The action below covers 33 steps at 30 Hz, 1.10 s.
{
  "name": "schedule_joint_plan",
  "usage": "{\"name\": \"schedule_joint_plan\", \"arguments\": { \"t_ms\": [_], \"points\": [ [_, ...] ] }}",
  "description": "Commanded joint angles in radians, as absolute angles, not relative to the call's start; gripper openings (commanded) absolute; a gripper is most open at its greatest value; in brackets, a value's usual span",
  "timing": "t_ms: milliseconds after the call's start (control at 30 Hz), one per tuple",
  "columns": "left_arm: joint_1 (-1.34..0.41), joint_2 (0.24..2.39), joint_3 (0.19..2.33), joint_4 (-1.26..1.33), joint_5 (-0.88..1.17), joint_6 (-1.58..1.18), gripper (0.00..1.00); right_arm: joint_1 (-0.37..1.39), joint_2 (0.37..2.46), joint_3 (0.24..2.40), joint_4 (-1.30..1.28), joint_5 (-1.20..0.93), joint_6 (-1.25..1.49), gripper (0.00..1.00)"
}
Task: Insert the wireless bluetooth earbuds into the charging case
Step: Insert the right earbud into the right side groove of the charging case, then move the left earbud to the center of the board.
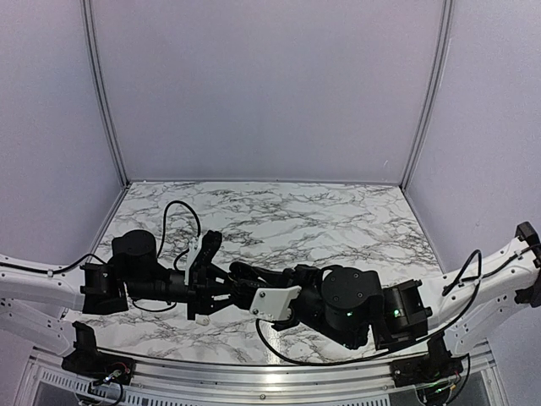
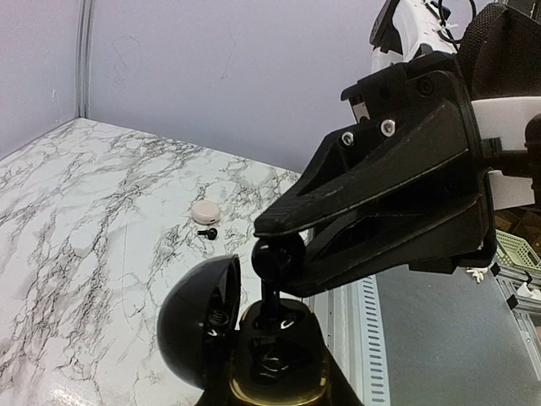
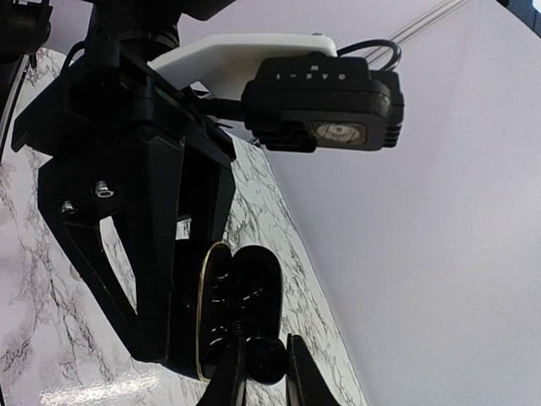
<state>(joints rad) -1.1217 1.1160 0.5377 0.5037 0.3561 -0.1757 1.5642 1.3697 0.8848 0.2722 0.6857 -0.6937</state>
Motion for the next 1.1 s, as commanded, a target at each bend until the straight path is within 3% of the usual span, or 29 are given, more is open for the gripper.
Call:
{"name": "schedule_joint_plan", "arguments": {
  "t_ms": [0,433,733,967,1067],
  "points": [
    [-1.117,1.103,0.565,0.565,0.371,-0.166,0.0,1.581,1.382,0.93,0.225,0.599,-0.697,0.12],
    [-1.117,1.086,0.558,0.579,0.388,-0.151,0.0,1.583,1.391,0.947,0.195,0.53,-0.667,0.15],
    [-1.117,1.082,0.556,0.589,0.385,-0.148,0.0,1.583,1.335,0.941,0.206,0.482,-0.634,0.32],
    [-1.117,1.081,0.543,0.615,0.374,-0.14,0.0,1.584,1.294,0.922,0.227,0.418,-0.622,0.36],
    [-1.115,1.072,0.521,0.658,0.37,-0.132,0.0,1.583,1.255,0.915,0.244,0.389,-0.605,0.42]
  ]
}}
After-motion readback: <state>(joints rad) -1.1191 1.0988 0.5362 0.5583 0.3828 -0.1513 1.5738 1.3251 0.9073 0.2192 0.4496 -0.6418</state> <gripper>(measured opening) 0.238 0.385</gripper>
